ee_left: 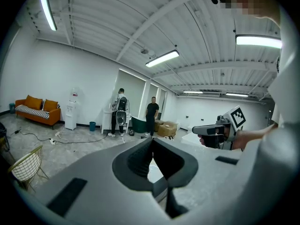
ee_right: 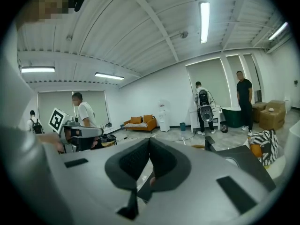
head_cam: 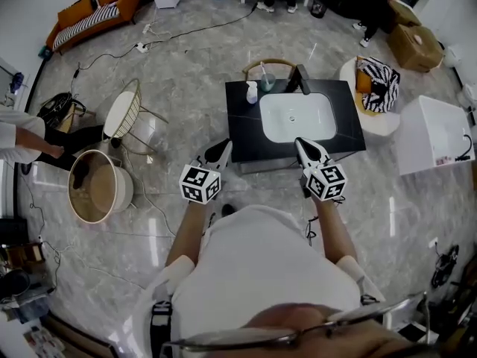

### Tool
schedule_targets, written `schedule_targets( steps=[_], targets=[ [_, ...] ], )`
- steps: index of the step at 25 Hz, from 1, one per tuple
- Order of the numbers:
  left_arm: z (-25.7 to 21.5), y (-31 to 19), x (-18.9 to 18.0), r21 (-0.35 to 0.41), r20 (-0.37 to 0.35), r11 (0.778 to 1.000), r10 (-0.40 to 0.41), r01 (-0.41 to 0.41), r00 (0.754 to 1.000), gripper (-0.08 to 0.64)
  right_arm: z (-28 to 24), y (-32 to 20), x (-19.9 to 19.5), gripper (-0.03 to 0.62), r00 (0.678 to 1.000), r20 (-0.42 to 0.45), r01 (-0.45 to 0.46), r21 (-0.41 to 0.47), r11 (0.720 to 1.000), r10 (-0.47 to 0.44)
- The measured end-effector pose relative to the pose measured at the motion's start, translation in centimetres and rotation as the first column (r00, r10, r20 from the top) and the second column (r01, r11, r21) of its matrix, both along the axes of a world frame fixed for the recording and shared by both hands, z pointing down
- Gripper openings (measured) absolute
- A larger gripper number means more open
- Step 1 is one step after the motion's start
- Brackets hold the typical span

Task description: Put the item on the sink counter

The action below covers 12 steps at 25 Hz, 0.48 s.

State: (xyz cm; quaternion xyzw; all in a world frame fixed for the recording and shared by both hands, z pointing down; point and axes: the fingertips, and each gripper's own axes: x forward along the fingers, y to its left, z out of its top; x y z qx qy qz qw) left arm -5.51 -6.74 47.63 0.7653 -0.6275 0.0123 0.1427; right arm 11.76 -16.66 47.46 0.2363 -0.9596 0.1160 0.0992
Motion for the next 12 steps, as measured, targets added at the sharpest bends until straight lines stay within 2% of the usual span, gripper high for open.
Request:
schedule_targets(
  steps=[12],
  targets=[
    [0.14, -0.32, 0.58, -0.015, 0.0, 1.0, -0.009, 0.009, 1.0, 0.003, -0.32, -0.45, 0.76, 0.006, 1.0, 0.009, 0.004, 0.006, 1.0, -0.004]
  ],
)
